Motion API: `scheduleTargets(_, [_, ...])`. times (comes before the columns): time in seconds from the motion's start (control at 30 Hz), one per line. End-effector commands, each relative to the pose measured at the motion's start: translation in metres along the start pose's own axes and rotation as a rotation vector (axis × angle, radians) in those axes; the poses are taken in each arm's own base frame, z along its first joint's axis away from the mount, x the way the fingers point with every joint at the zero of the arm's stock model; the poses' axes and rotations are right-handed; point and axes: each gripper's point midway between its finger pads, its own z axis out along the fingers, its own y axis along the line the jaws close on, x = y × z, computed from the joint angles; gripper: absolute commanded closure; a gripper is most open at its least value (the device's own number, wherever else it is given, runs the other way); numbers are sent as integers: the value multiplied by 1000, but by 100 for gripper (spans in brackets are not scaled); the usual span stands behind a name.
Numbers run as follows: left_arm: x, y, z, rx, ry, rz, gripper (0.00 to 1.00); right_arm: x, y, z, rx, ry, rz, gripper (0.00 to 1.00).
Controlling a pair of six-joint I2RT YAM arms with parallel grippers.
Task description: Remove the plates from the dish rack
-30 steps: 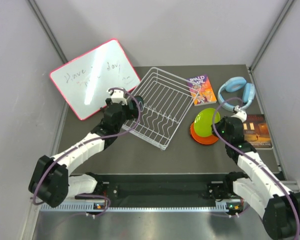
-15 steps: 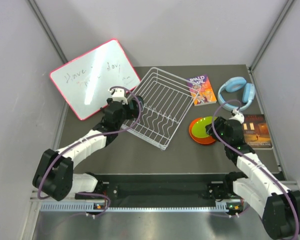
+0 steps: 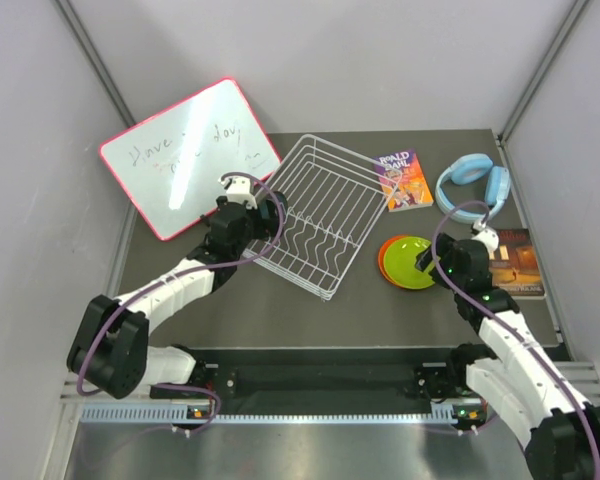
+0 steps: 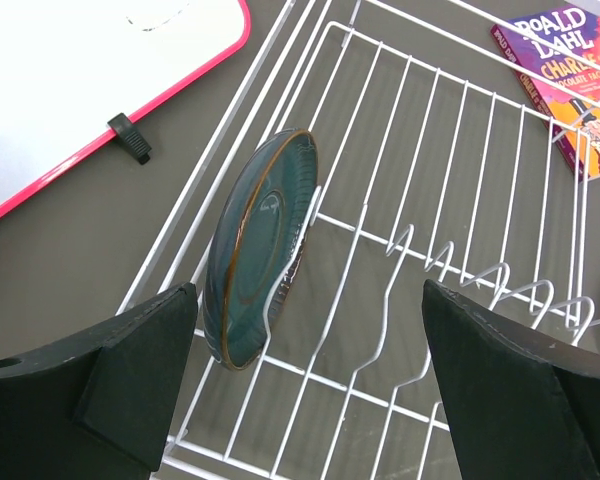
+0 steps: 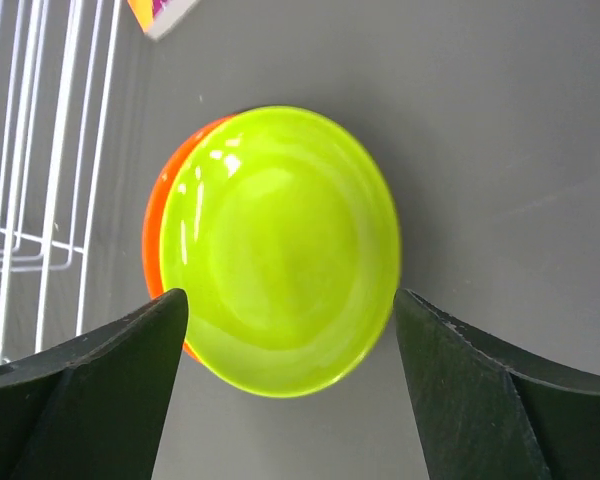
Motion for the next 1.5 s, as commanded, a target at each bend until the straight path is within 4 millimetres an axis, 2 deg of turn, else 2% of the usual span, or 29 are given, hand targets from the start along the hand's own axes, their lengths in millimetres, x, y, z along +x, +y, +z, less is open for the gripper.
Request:
scheduleTargets(0.0, [-26,-9,3,32,-77,-23,3,-33,0,-19,34,-93,8,16])
scheduleTargets(0.2, [-28,-10,5,36,-77,-19,4,-42,2,-30,12,-139,2,14])
scheduleTargets(0.37, [-22,-13,12,46,-60,-18,8,-36,4,-31,-15,-125,0,14])
scheduleTargets(0.4, [-20,-12,14,45,-56,-14,16,-32,3,-30,-21,-117,-3,14])
scheduleTargets(0.47, [-15,-11,21,38,-45,-9,22,-30,2,-29,-22,-118,-3,13])
scheduleTargets(0.53, [-10,-10,27,27,-30,0,33,-28,1,-29,-23,-117,-11,13])
scheduleTargets(0.9, [8,4,37,-33,-2,29,44,-25,4,-30,-56,-117,-15,13])
scheduleTargets(1.0, [13,4,39,-23,8,53,59,-23,4,-28,-58,-109,-13,13])
scheduleTargets(1.03, [14,4,39,-22,10,55,71,-22,5,-28,-60,-105,-14,13])
scheduleTargets(1.13, [14,6,39,-31,15,59,88,-21,5,-27,-65,-98,-13,13])
scheduleTargets(1.17, [15,6,39,-31,18,76,98,-21,6,-28,-68,-101,-10,13])
scheduleTargets(1.37, [9,13,34,-75,0,97,100,-22,6,-29,-74,-105,-8,13])
scheduleTargets(1.47, [-4,16,26,-124,-47,108,100,-22,6,-30,-73,-105,-8,13])
